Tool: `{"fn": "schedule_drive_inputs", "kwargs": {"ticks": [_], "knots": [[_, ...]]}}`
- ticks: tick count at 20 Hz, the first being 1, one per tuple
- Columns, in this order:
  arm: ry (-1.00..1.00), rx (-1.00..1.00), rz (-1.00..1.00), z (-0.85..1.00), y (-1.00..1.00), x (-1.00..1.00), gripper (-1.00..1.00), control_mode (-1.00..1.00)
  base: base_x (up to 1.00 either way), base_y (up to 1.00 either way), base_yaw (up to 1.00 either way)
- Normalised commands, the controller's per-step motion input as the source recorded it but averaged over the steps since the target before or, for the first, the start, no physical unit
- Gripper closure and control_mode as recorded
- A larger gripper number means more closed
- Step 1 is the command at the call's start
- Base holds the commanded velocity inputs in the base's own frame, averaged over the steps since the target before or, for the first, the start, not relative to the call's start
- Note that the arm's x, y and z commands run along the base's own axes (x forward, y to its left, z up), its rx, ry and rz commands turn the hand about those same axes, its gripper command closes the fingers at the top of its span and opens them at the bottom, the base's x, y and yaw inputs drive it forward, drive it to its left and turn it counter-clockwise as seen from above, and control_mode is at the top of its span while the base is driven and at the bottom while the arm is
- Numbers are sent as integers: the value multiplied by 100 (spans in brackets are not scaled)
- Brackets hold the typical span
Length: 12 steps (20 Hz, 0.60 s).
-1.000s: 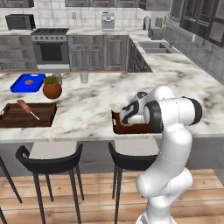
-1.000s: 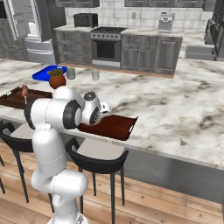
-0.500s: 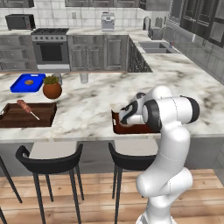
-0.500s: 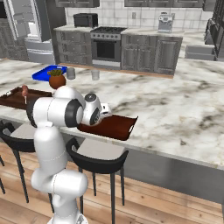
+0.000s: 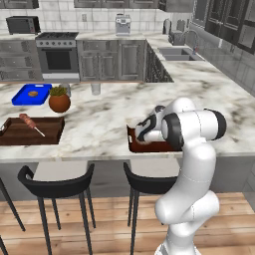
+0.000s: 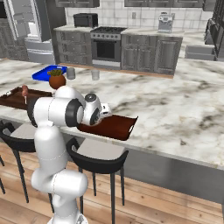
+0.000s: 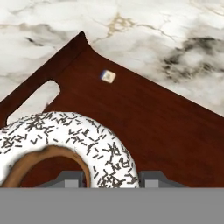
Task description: Take the donut and cake from the fridge and place them on the empty tray on the dining counter.
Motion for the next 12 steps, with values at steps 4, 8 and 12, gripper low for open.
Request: {"fn": "schedule_drive_inputs", "kwargs": {"ticks": [4,8,12], "knots": [[0,8,3,0,-18,0,-100,-100,0,0,0],[0,9,3,0,-11,0,-100,-100,0,0,0],[0,10,4,1,-13,-4,-100,-100,0,0,0]]}}
